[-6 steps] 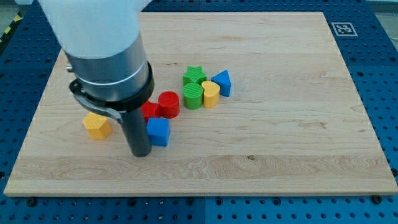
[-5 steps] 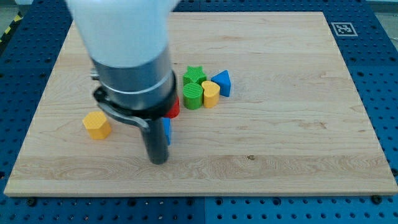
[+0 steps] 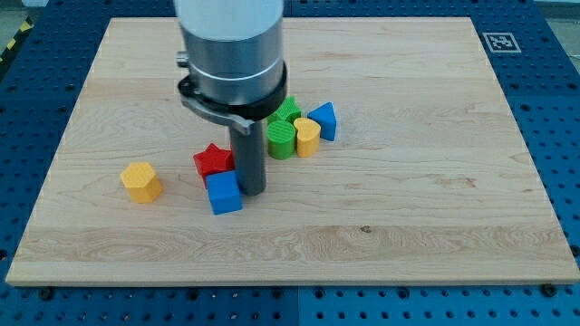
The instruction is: Move the blue cube towards the yellow hexagon
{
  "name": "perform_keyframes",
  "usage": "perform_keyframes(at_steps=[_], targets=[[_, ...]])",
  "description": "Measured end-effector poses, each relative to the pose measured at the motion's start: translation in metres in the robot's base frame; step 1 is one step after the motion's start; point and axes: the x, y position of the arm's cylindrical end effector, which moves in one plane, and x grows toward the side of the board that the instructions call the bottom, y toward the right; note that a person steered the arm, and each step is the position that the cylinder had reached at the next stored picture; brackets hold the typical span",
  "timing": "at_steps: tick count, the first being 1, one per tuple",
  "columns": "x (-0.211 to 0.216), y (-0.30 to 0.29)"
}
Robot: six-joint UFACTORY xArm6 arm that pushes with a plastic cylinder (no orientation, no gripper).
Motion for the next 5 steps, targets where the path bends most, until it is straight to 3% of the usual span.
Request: perform_keyframes(at_steps=[3,5], targets=[[-0.005,-0.063],[-0.005,-0.074]])
